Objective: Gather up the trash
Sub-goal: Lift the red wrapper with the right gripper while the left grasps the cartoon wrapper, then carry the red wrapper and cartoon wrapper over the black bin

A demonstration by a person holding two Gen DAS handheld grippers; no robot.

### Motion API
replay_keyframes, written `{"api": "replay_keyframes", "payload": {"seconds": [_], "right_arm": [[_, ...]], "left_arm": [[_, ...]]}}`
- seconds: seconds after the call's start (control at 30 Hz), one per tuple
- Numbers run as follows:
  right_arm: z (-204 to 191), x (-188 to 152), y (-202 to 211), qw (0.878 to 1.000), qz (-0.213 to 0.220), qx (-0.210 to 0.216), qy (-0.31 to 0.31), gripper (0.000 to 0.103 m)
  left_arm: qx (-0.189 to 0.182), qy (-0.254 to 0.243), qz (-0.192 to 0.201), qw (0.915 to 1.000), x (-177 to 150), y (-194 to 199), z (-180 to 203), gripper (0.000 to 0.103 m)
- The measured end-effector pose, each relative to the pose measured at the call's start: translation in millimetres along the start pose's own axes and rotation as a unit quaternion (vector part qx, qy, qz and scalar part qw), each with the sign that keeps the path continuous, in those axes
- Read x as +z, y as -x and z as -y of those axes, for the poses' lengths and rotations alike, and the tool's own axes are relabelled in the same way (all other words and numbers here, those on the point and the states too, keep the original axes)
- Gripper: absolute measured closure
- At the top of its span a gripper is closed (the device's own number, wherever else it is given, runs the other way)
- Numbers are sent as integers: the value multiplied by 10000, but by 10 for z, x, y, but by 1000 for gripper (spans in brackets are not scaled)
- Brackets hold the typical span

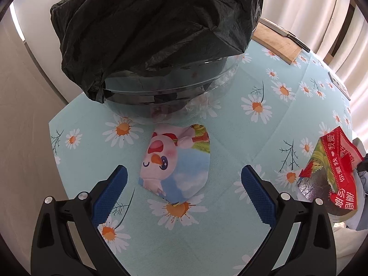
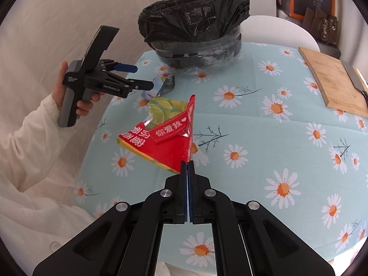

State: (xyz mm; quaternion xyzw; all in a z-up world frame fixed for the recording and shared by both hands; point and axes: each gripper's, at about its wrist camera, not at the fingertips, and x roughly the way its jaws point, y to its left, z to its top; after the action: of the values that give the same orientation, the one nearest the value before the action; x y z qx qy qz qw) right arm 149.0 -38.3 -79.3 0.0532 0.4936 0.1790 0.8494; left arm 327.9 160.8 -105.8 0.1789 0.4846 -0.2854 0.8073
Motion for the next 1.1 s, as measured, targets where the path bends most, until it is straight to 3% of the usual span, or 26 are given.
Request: {"api": "replay_keyframes", "payload": {"seconds": [0.2,0.33,0.47,0.77,1.1], "right_arm": [[50,28,117,9998,93,-40,-184,102],[37,37,124,9998,39,-118,-186,102],[18,24,149,9998,39,-137,-171,102],[80,87,231,9999,136,-38,65,102],[256,400,417,9963,376,329,697,102]], "left_arm": [[-196,99,-182,9996,-1,-222,-78,18],[-38,137,-346,9993,-23,-361,-96,49],[-2,131,-216,9997,-30,-307,-91,62],[223,259,-281,9990,-92,-50,-93,75],[641,789,-187,9946,-338,443,98,75]]}}
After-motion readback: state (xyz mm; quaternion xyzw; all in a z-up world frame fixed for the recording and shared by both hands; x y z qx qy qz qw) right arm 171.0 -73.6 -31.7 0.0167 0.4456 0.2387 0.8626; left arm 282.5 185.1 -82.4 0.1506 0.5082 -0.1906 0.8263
